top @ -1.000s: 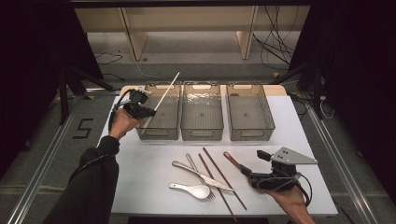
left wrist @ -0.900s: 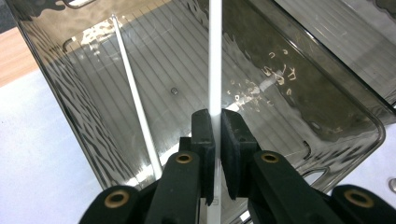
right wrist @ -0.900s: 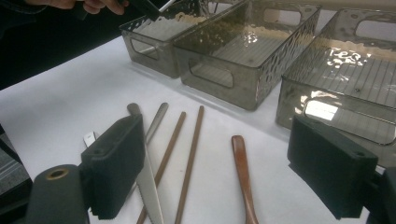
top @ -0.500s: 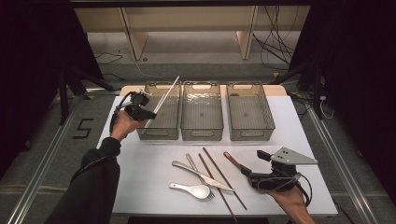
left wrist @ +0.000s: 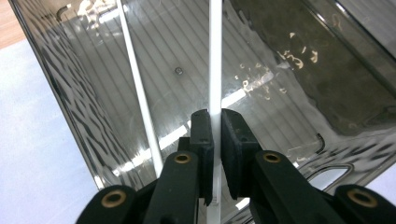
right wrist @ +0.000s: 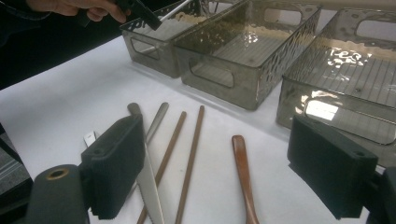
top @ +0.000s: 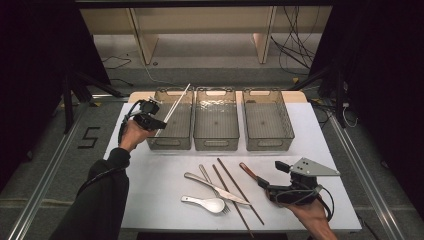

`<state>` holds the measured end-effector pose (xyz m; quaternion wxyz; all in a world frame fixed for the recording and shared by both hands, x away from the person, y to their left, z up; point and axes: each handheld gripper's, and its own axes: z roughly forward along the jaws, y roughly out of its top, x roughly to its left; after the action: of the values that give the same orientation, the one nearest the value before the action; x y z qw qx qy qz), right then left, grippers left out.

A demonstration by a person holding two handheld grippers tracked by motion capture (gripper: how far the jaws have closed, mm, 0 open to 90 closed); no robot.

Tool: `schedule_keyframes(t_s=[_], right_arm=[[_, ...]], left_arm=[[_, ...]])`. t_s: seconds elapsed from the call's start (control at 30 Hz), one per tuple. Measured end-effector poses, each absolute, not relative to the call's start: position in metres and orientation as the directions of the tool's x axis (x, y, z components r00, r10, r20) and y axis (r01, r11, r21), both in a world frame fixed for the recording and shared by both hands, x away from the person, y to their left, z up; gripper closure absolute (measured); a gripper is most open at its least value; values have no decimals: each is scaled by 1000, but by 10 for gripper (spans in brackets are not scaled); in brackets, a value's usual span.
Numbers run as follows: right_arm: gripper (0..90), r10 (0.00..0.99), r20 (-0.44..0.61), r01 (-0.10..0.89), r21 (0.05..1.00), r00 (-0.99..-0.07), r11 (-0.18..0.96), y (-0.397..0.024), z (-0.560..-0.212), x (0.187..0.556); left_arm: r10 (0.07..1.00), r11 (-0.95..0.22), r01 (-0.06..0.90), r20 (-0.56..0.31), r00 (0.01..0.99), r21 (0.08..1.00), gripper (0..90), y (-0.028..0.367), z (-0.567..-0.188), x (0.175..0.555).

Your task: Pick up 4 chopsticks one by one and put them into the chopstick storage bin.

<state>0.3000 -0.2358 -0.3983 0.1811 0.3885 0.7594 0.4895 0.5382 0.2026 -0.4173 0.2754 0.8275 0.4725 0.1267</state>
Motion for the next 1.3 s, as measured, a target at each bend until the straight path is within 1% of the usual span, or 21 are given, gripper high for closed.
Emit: schedule_keyframes(t_s=[0.03, 0.07, 0.17, 0.23, 0.37, 0.43, 0.57, 0.63, 0.7, 0.8, 0.93, 1.17, 1.23, 1.3], right_arm=[[200, 767, 106, 413, 884, -633, 219, -236, -398, 300], [200, 767, 106, 413, 884, -633, 219, -236, -398, 300], [200, 768, 107, 414, 884, -632, 218, -236, -398, 300], [200, 768, 109, 417, 883, -631, 217, -236, -398, 300], [200, 767, 105, 413, 884, -633, 220, -235, -398, 300], [200, 767, 106, 415, 883, -633, 220, -235, -399, 300], [199, 764, 108, 432, 870, -636, 237, -234, -400, 302], [198, 765, 97, 452, 851, -637, 269, -232, -401, 304], [198, 761, 90, 467, 833, -642, 296, -230, -401, 307], [206, 755, 71, 490, 800, -652, 348, -225, -401, 312], [249, 742, 63, 516, 758, -668, 400, -216, -401, 320], [321, 714, 16, 558, 636, -700, 533, -191, -410, 336], [339, 708, 17, 568, 610, -706, 552, -187, -412, 339], [353, 703, 17, 576, 588, -711, 568, -183, -415, 343]], left_arm=[[856, -393, 717, -56, 515, 576, 815, 203, -417, 538], [859, -390, 716, -52, 510, 579, 789, 203, -417, 538], [866, -359, 718, -76, 495, 596, 729, 205, -414, 536], [866, -359, 723, -78, 494, 591, 657, 205, -411, 534], [866, -325, 720, -114, 488, 613, 540, 207, -404, 526], [855, -309, 712, -143, 498, 631, 494, 208, -401, 519], [833, -298, 691, -173, 525, 658, 398, 209, -396, 503], [825, -295, 682, -181, 535, 670, 366, 209, -393, 495], [819, -304, 666, -170, 549, 681, 328, 208, -387, 486], [802, -298, 642, -180, 570, 707, 298, 207, -382, 474], [783, -305, 612, -173, 597, 730, 268, 202, -378, 457], [751, -298, 568, -178, 635, 767, 245, 197, -382, 428], [746, -313, 559, -167, 645, 768, 237, 196, -385, 421], [744, -299, 558, -177, 644, 774, 236, 196, -387, 416]])
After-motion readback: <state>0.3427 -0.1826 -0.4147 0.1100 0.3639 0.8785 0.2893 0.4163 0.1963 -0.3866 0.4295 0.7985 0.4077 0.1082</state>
